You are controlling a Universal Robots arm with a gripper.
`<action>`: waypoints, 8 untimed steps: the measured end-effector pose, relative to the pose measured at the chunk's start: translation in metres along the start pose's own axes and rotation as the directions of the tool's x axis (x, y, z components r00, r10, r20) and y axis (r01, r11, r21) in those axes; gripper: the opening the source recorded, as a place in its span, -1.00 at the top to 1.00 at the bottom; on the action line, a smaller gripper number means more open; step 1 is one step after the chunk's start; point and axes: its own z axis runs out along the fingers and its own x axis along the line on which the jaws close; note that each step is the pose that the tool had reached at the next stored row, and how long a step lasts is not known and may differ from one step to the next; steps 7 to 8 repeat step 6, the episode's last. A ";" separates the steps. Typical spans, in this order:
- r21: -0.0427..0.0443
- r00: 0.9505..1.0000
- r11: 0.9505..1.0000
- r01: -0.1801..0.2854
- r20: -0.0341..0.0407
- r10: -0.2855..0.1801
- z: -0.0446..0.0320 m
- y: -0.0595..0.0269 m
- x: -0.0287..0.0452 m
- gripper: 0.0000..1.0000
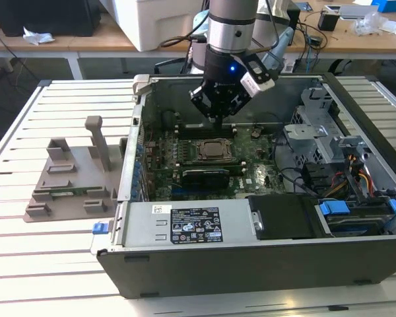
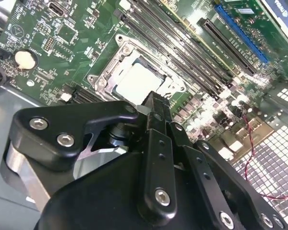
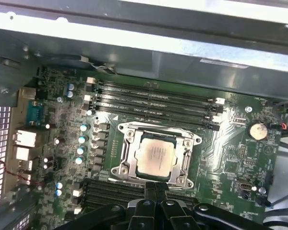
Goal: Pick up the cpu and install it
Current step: 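Install the second cpu locking lever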
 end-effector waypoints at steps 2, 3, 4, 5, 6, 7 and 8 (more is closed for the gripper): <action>0.000 1.000 1.000 0.000 0.000 0.000 -0.0002 0.0000 0.0001 0.79; 0.000 1.000 1.000 0.000 0.000 0.000 -0.0002 0.0000 0.0001 0.79; 0.000 1.000 1.000 0.000 0.000 0.000 -0.0002 0.0000 0.0001 0.79; 0.000 1.000 1.000 0.000 0.000 0.000 -0.0002 0.0000 0.0001 0.79; 0.000 1.000 1.000 0.000 0.000 0.000 -0.0002 0.0000 0.0001 0.79; 0.000 1.000 1.000 0.000 0.000 0.000 -0.0002 0.0000 0.0001 0.79; 0.000 1.000 1.000 0.000 0.000 0.000 -0.0002 0.0000 0.0001 0.79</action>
